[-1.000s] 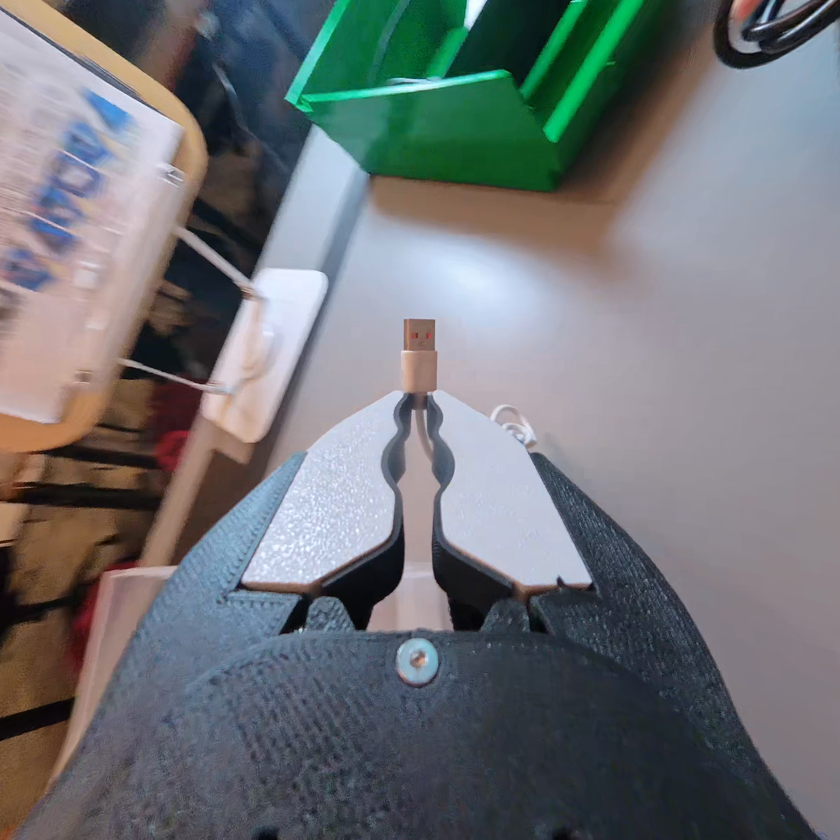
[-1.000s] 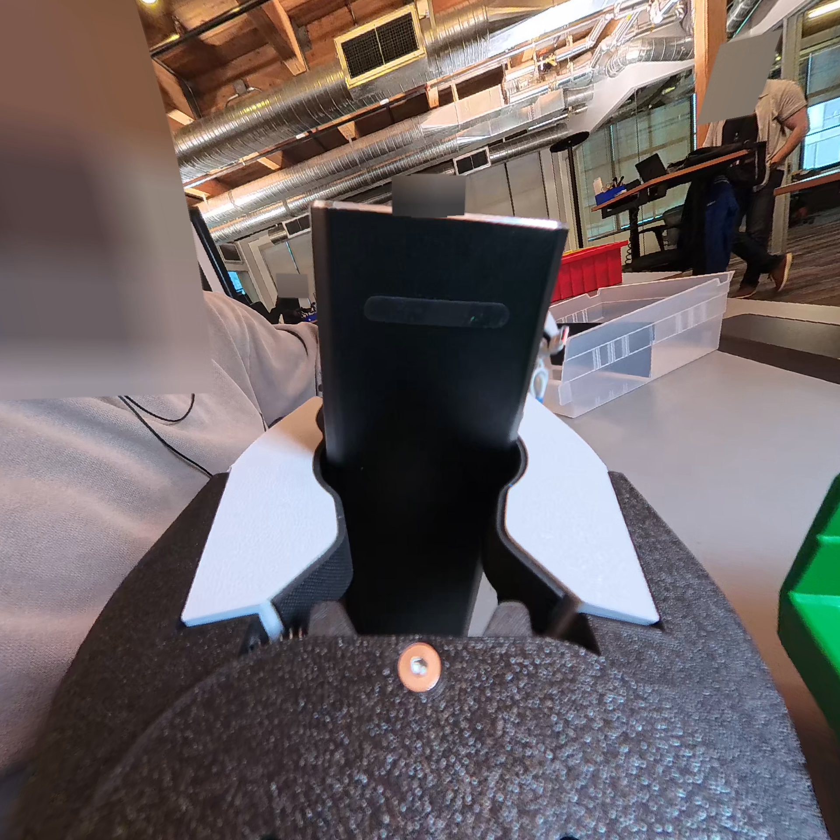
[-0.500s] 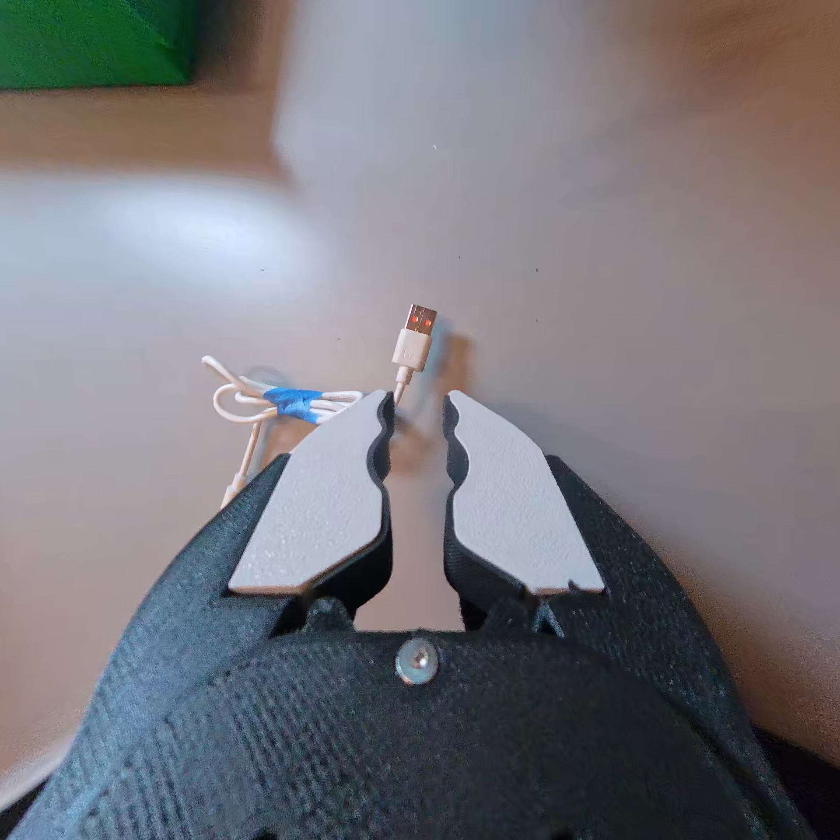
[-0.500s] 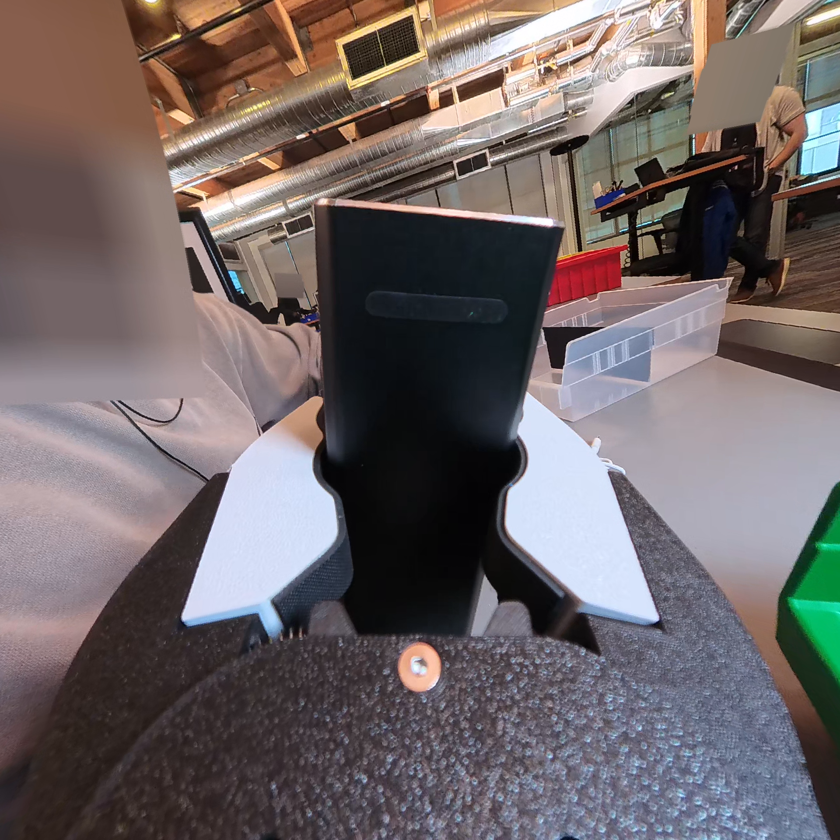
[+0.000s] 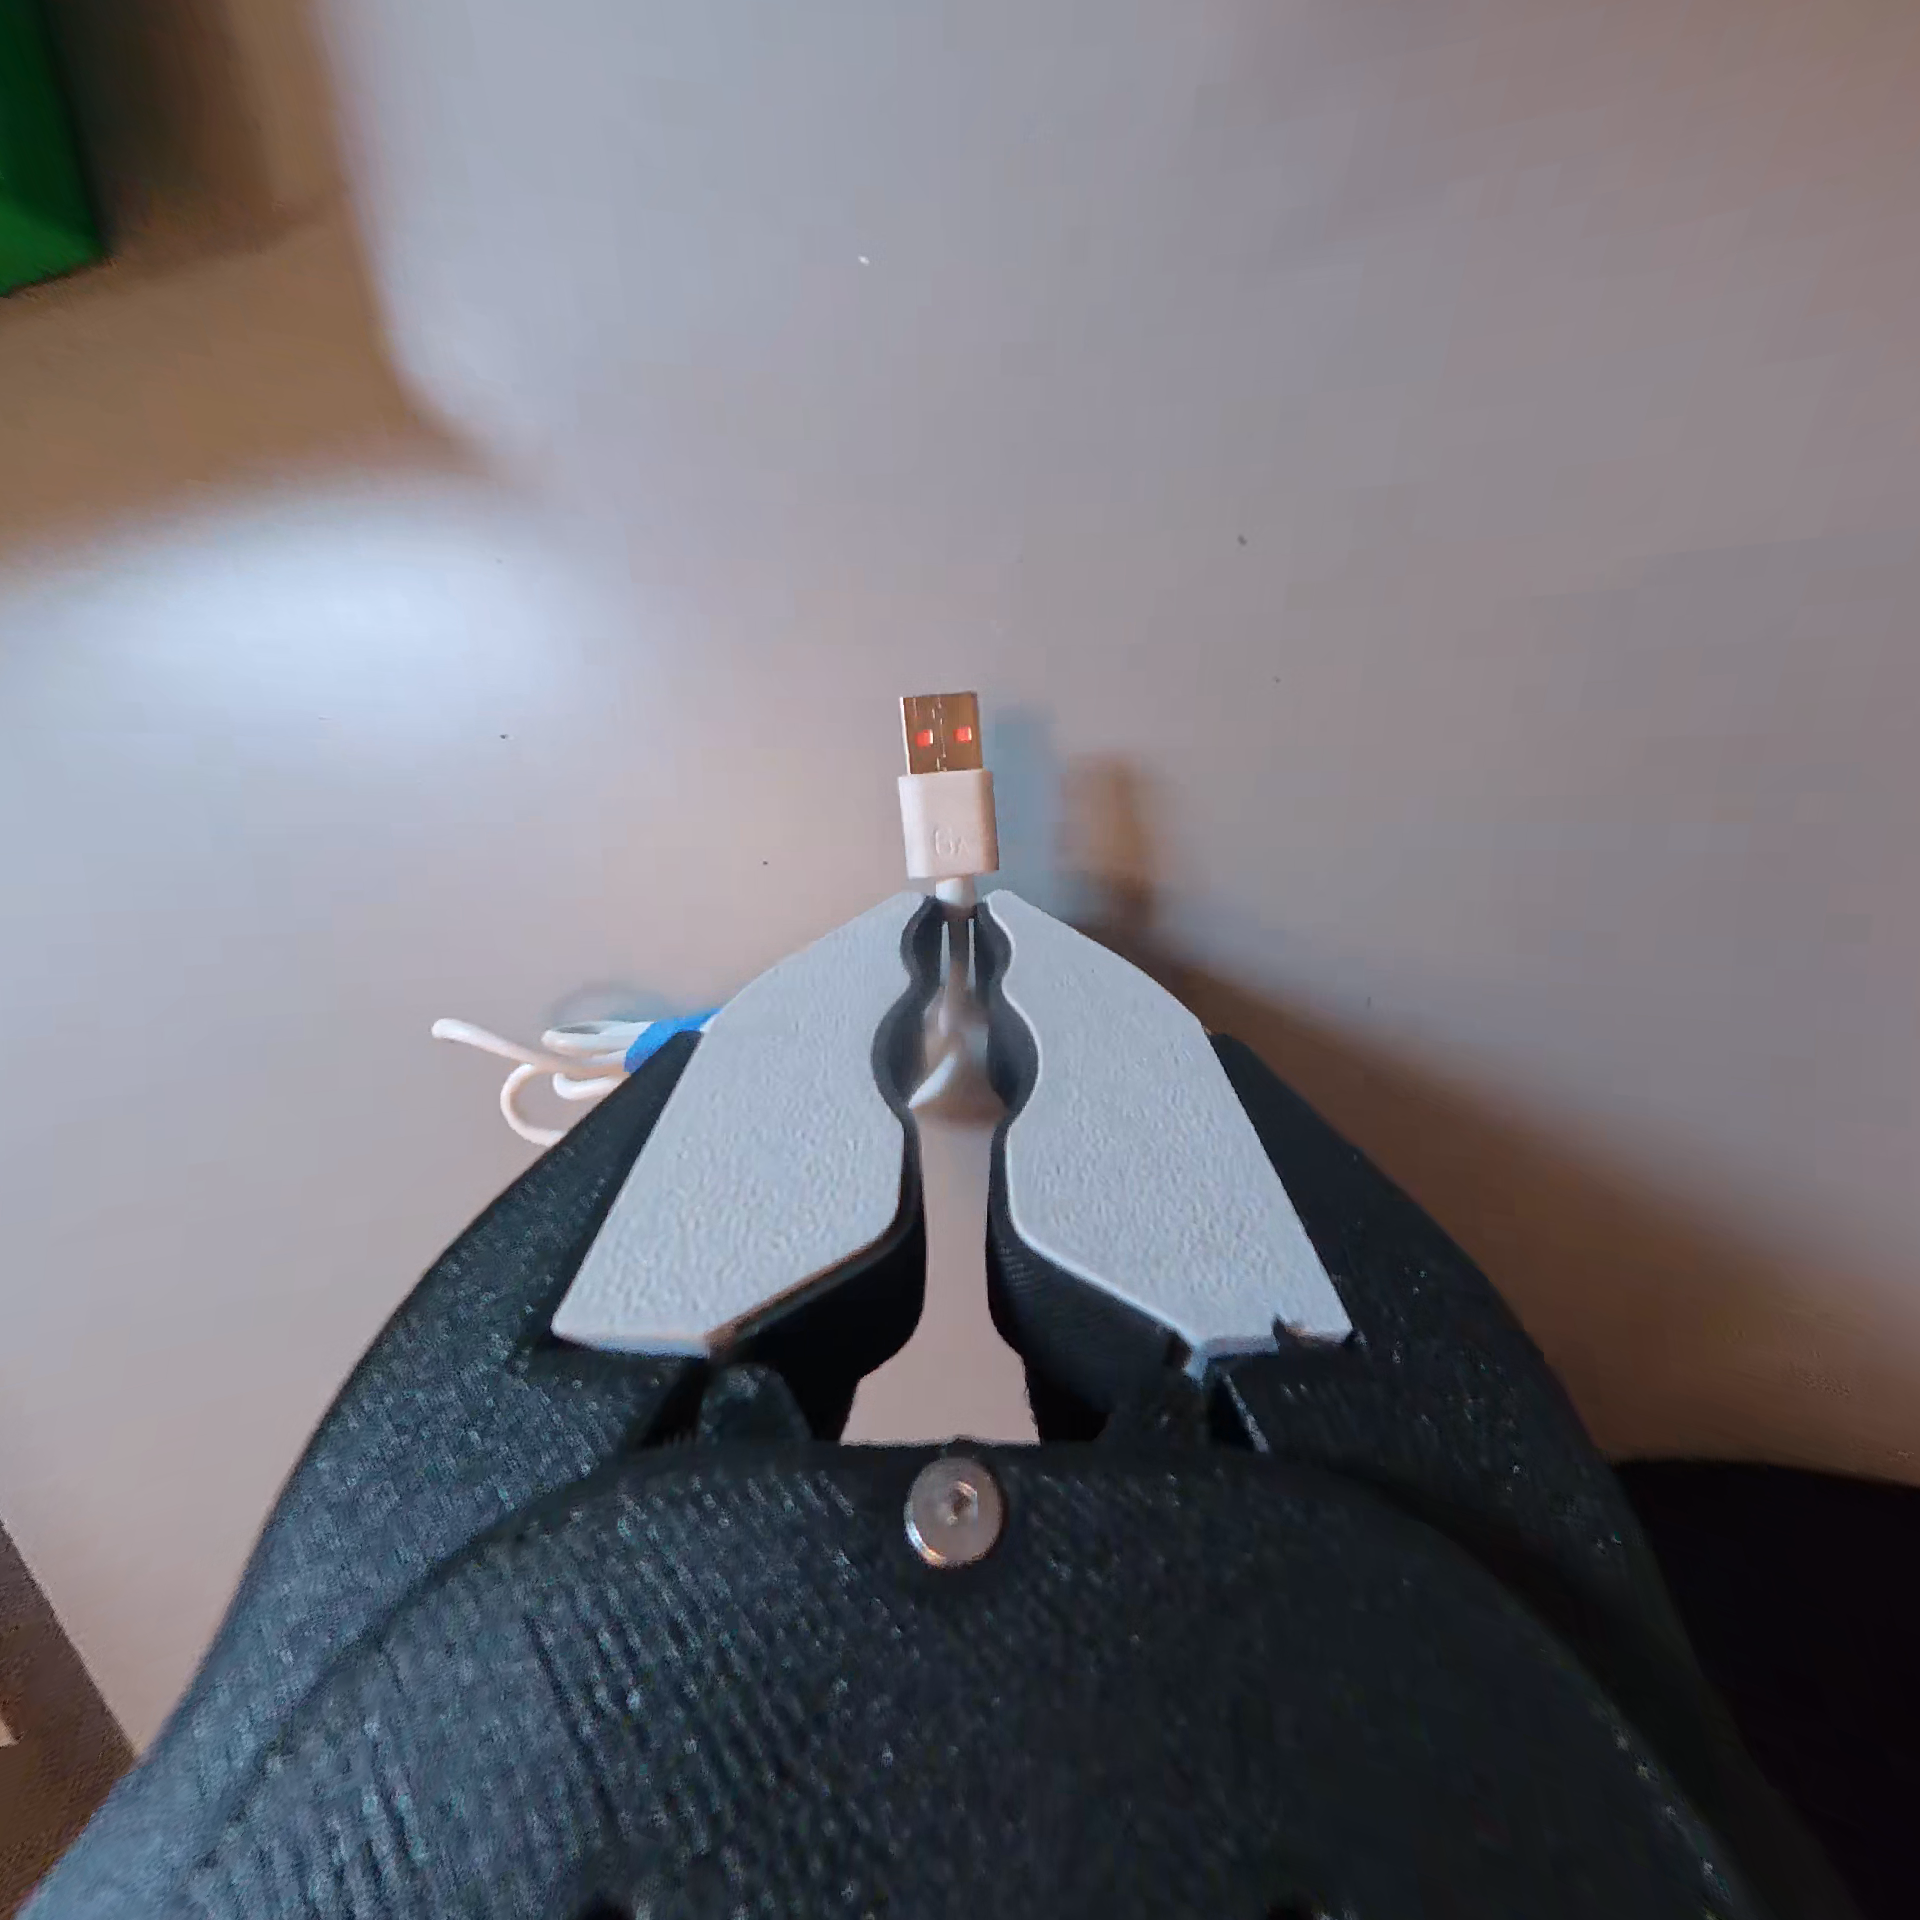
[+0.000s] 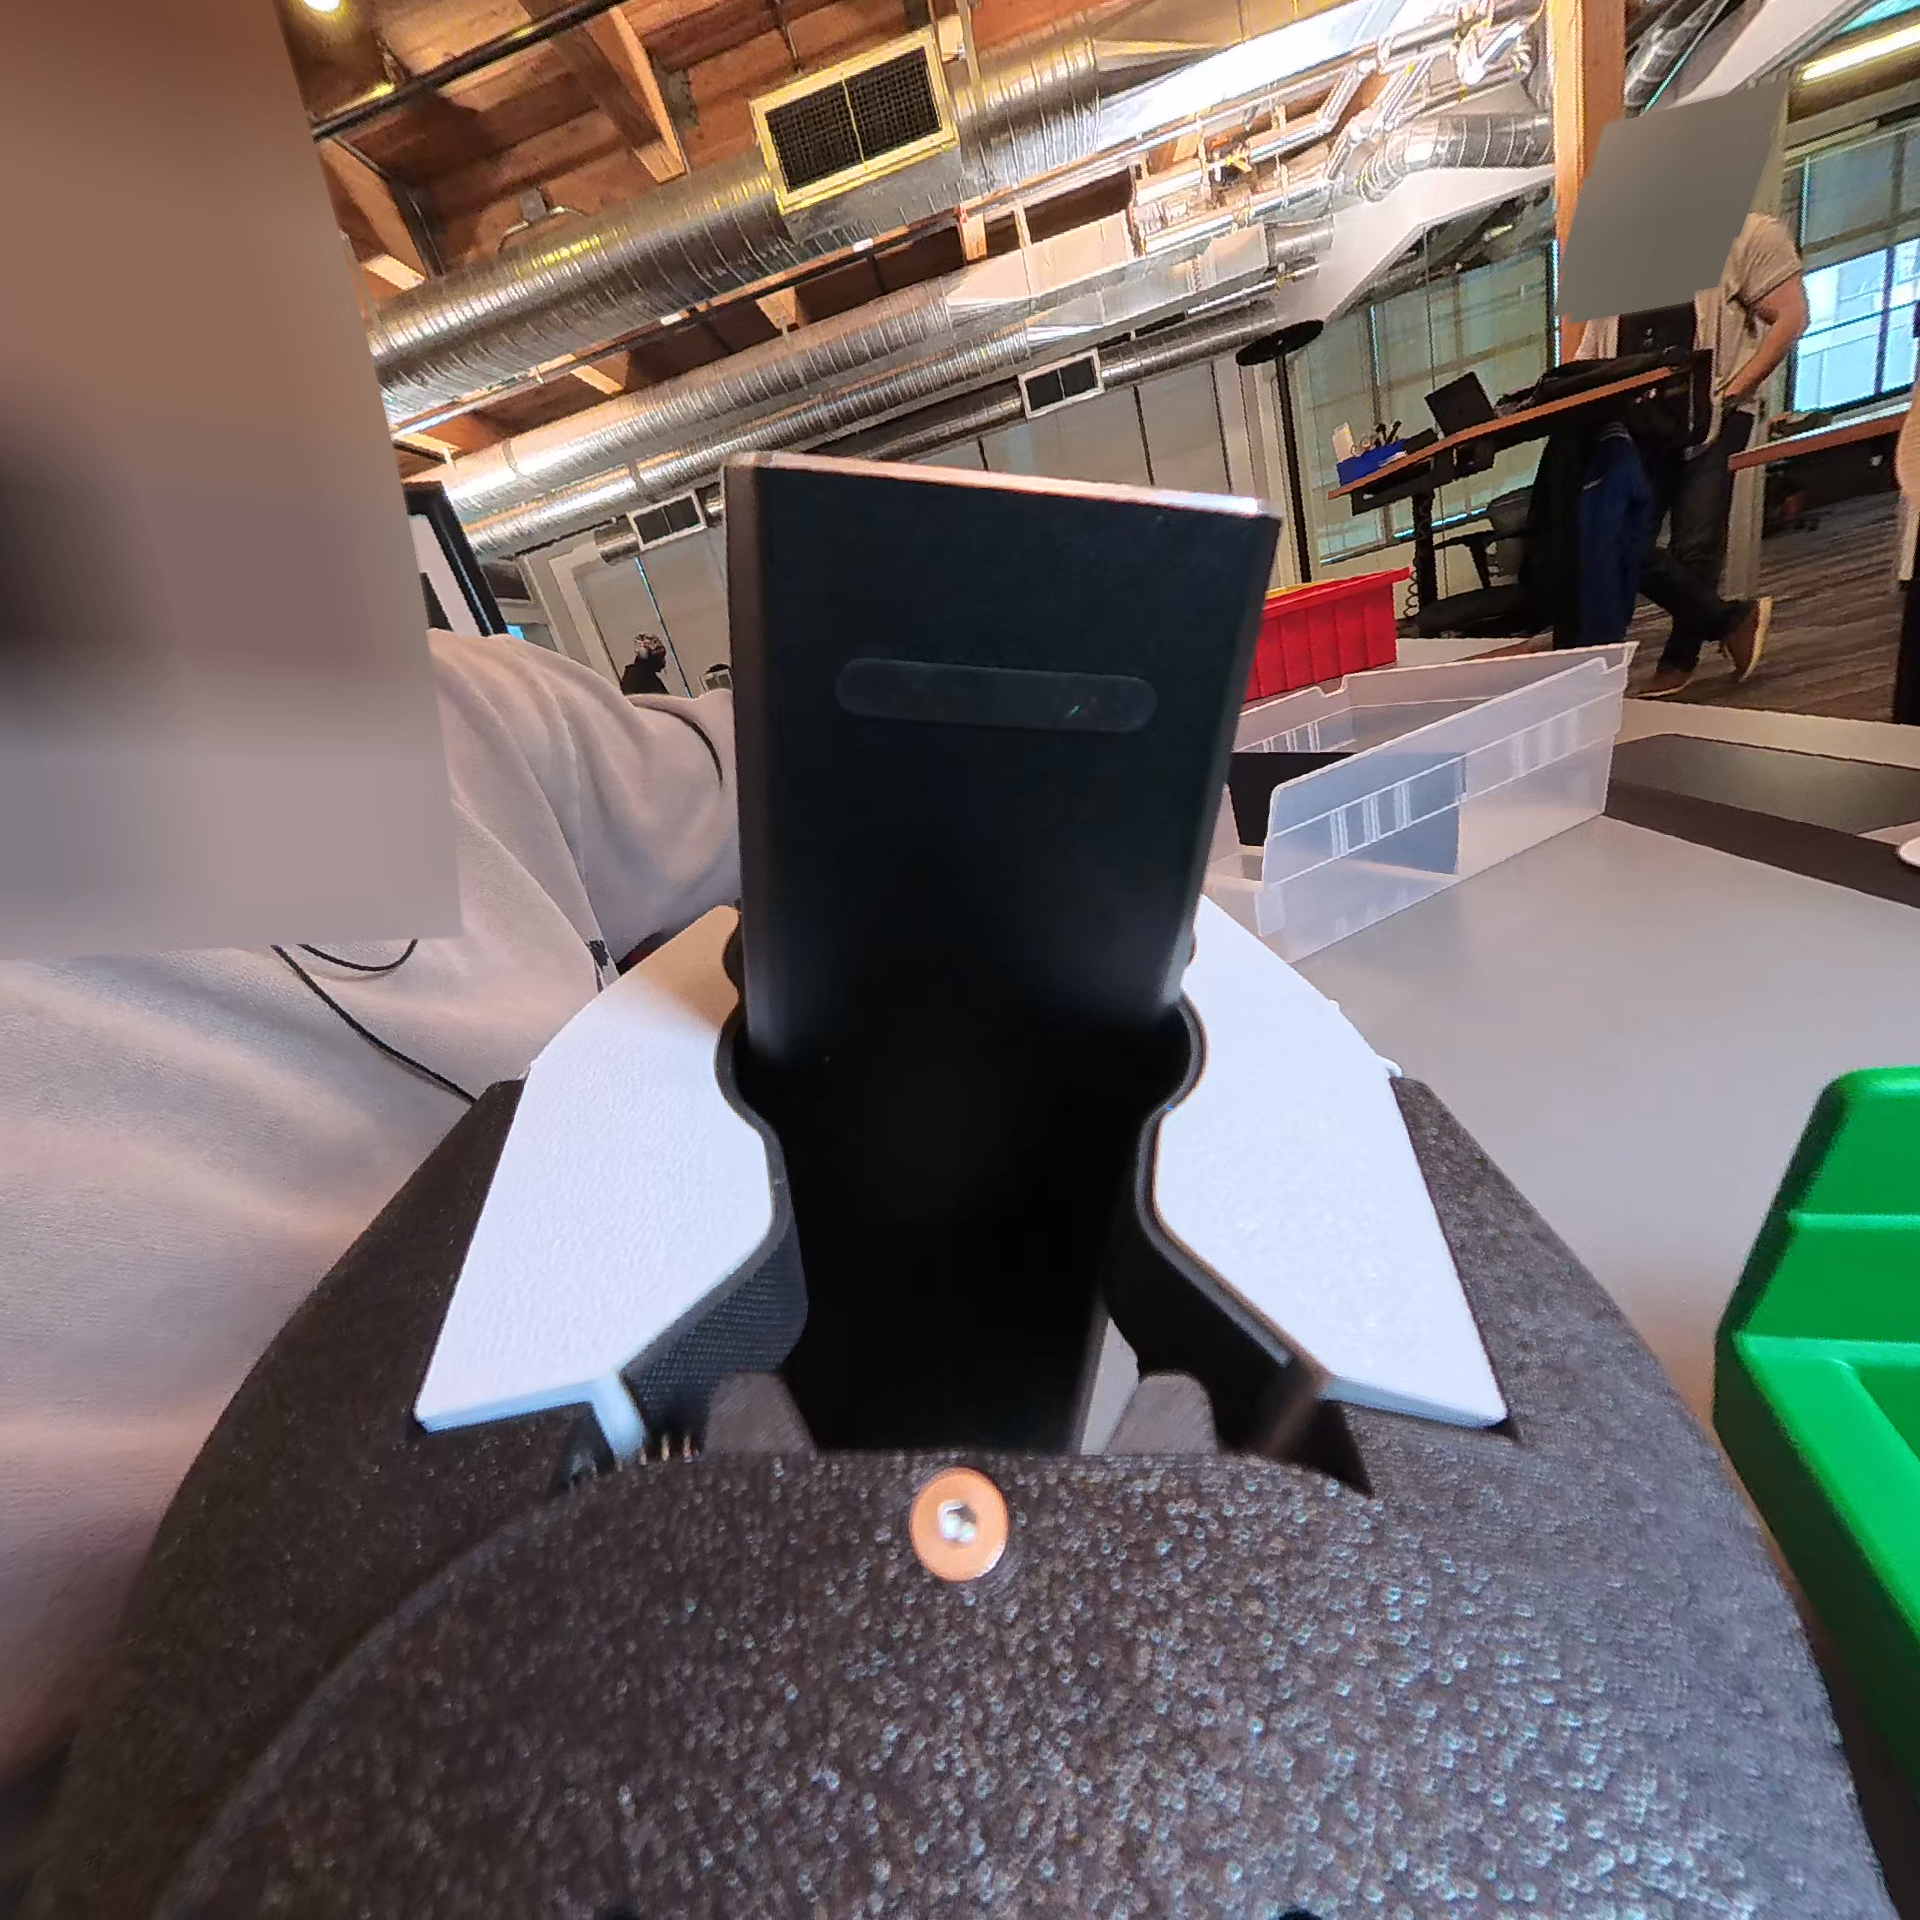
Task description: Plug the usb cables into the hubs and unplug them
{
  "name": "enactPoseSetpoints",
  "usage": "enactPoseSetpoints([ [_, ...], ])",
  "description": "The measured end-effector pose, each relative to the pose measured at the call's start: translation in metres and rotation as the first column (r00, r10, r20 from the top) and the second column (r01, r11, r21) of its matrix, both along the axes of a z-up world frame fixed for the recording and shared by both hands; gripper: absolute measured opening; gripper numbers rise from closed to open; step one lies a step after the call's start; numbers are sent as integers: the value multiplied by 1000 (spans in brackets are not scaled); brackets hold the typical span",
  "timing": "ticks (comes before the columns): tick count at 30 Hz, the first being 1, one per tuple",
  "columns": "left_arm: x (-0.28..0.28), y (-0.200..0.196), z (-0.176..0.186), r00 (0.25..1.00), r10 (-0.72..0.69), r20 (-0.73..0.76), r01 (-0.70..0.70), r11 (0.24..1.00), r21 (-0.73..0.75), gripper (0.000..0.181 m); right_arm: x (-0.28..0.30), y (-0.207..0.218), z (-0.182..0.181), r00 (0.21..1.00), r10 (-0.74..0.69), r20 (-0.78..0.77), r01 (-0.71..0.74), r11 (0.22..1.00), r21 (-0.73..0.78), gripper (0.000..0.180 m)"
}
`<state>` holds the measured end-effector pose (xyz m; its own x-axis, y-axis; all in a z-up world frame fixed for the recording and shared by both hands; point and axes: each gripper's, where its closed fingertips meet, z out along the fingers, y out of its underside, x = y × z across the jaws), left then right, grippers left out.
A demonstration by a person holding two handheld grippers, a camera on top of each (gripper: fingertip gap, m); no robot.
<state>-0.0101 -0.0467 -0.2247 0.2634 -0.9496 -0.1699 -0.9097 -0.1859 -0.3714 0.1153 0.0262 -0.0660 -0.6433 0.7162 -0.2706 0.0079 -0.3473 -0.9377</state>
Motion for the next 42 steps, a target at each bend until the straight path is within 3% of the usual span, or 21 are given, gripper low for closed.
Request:
enactPoseSetpoints([
  [6,3,11,19,953,261,154,-257,965,-43,6,-4,-3,-8,999,-11,30,10,999,41,73],
  [13,-18,31,95,847,431,311,-468,882,52,6,-14,-18,-29,996,-38,82,20,977,213,73],
  [17,7,24,108,878,382,290,-403,915,15,6,-26,-37,-44,993,-32,116,-8,944,330,73],
  [20,28,25,88,920,322,221,-324,946,-29,6,-31,-55,-33,997,27,78,-49,954,296,73],
  [24,45,33,81,922,290,257,-260,955,-145,6,-33,-60,-17,998,57,38,-64,970,233,73],
  [31,78,33,92,950,142,279,-102,983,-151,6,-45,-48,-25,997,-50,57,34,965,258,73],
  [36,87,29,92,912,180,369,-98,968,-230,6,-47,-48,-33,996,-42,81,22,970,240,72],
  [42,84,27,85,912,226,343,-129,951,-283,6,-50,-52,-46,991,-57,121,16,950,312,72],
])
